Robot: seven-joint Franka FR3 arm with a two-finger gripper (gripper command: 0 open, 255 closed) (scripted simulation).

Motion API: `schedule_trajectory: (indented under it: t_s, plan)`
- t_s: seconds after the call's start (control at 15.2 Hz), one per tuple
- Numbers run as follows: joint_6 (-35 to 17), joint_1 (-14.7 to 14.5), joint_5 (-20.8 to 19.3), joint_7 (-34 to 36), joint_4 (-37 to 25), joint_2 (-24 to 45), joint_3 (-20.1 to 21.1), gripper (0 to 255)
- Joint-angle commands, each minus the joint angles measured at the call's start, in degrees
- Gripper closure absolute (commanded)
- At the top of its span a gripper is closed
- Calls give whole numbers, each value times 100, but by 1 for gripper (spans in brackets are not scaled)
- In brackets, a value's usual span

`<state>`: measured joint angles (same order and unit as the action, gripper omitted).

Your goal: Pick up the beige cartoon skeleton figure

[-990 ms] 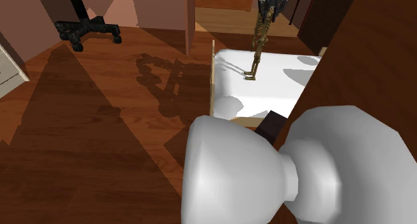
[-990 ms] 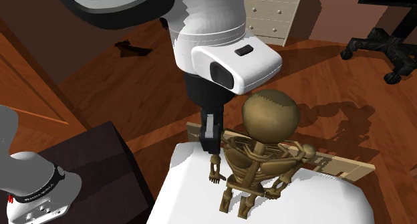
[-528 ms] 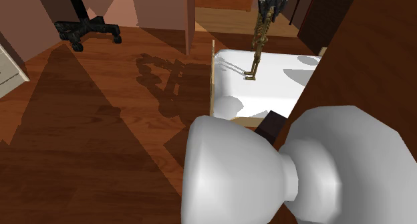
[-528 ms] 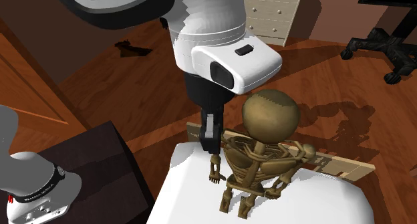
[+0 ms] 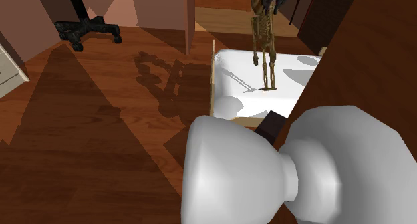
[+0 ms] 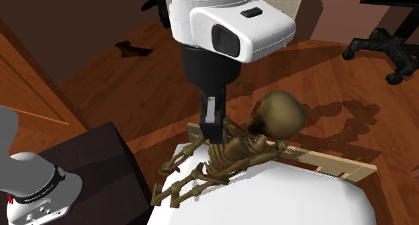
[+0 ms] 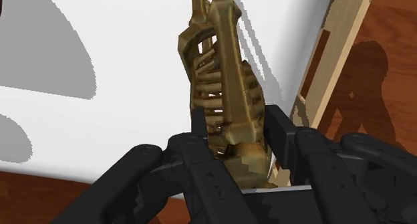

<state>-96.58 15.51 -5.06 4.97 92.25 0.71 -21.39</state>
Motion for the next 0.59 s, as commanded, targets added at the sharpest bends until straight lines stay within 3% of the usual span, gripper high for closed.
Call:
schedule_trajectory:
  t_s: [0.0, 0.53]
  plan:
    - [155, 6, 14, -26, -200, 30, -5, 255]
    - [673, 30, 80, -108, -876, 194, -25, 255]
